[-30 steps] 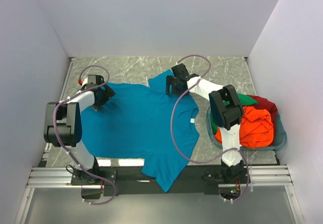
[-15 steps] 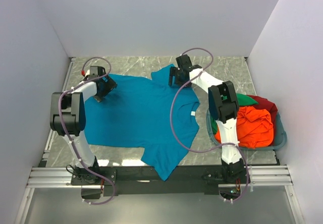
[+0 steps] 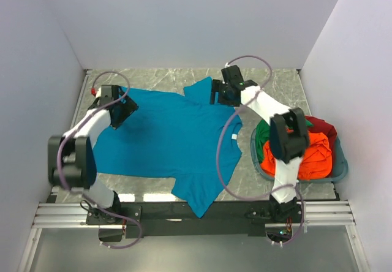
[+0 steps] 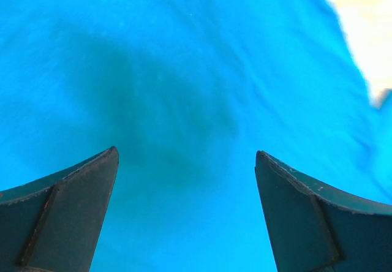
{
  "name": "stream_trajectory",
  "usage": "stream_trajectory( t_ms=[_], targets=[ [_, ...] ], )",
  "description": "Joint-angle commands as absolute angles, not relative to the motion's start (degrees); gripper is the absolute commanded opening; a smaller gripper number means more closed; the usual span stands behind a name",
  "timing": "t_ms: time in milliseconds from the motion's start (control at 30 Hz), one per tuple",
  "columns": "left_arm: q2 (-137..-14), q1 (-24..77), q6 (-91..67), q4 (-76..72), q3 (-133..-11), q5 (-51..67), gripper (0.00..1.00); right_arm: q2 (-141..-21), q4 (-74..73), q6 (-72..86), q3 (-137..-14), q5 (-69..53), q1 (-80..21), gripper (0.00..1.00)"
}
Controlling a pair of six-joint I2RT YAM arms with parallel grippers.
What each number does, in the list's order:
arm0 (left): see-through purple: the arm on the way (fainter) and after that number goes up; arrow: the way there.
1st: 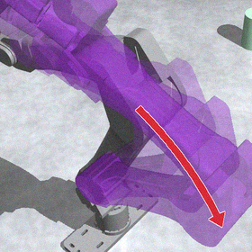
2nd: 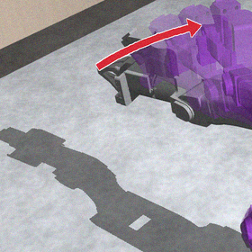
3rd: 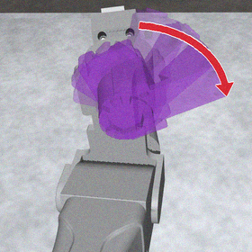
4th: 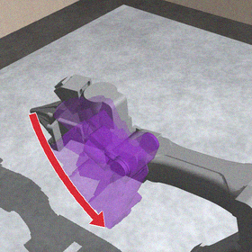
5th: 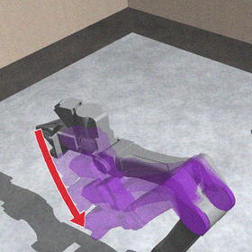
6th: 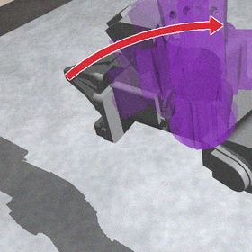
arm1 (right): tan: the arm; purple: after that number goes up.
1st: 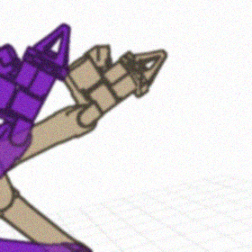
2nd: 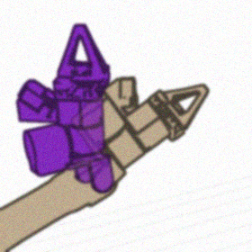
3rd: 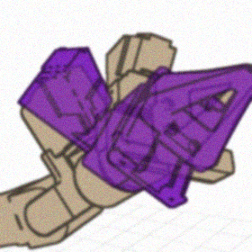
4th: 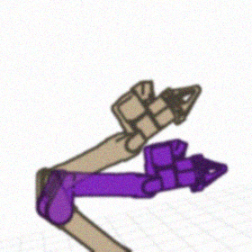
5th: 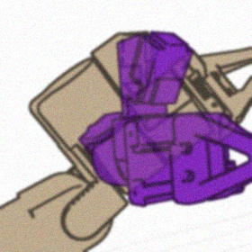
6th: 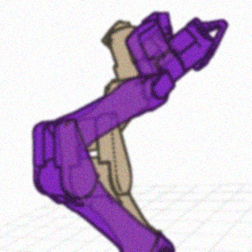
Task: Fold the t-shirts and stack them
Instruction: Fold the tshirt
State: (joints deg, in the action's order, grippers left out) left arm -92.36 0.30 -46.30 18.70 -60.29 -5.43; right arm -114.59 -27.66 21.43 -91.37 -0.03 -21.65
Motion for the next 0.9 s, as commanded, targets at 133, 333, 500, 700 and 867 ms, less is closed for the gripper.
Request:
stream_trajectory(
  t_ms=[133, 333, 500, 700, 867],
  targets=[
    [-71.7, 0.3, -48.3, 21.4, -48.7, -8.3, 0.99, -96.4, -24.9, 24.2, -75.8, 4.5, -28.7, 0.89],
    [-60.5, 0.2, -51.2, 20.2, -39.5, -8.5, 0.99, -90.6, -24.1, 28.3, -65.1, 6.0, -33.8, 0.89],
    [-58.8, 0.2, -53.7, 21.3, -36.7, -10.9, 1.0, -91.4, -20.9, 29.8, -59.7, 6.1, -33.8, 0.89],
    [-62.1, 0.2, -63.2, 34.8, -38.9, -20.5, 0.99, -92.1, -23.0, 30.1, -60.2, 7.6, -33.8, 0.89],
    [-59.2, -2.3, -72.6, 45.0, -38.9, -29.3, 0.99, -89.2, -23.3, 29.1, -59.2, 6.5, -33.8, 0.89]
  ],
)
